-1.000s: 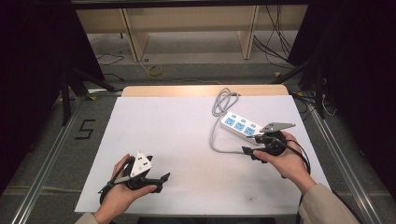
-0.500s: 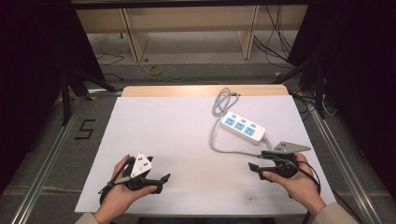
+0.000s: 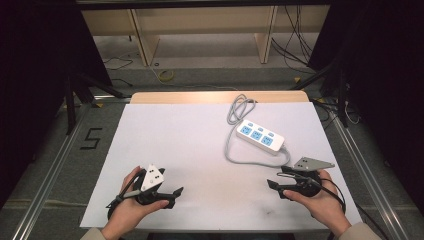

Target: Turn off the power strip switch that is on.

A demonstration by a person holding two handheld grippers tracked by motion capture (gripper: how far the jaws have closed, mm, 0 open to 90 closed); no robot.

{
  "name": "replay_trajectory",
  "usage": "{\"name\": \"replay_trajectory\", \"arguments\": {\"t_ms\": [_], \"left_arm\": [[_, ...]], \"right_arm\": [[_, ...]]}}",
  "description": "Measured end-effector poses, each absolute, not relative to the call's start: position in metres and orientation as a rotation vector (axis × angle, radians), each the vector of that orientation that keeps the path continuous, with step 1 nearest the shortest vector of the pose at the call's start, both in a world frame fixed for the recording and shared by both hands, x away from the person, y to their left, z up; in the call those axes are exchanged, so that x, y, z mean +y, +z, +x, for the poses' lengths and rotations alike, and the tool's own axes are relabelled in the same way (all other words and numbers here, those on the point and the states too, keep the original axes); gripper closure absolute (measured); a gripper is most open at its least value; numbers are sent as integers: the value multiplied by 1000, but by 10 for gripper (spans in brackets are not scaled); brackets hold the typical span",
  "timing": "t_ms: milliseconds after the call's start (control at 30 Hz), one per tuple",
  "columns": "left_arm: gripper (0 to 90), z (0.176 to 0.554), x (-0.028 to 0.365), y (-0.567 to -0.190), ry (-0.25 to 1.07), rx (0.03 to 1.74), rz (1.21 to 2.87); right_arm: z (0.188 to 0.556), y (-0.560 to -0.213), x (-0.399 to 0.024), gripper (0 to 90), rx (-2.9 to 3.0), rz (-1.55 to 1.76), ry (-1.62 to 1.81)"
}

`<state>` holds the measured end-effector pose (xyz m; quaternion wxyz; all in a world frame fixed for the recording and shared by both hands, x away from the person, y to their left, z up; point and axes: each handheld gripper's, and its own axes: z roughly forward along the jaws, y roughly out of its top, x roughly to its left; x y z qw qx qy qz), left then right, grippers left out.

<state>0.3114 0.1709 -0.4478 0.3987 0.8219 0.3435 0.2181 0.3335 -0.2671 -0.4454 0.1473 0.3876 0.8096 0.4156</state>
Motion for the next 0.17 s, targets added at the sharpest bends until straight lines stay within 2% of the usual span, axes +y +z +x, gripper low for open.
{"name": "replay_trajectory", "arguments": {"t_ms": [167], "left_arm": [[156, 308, 162, -447, 502, 852, 2077]], "right_arm": [[331, -444, -270, 255, 2315, 1117, 1201]]}}
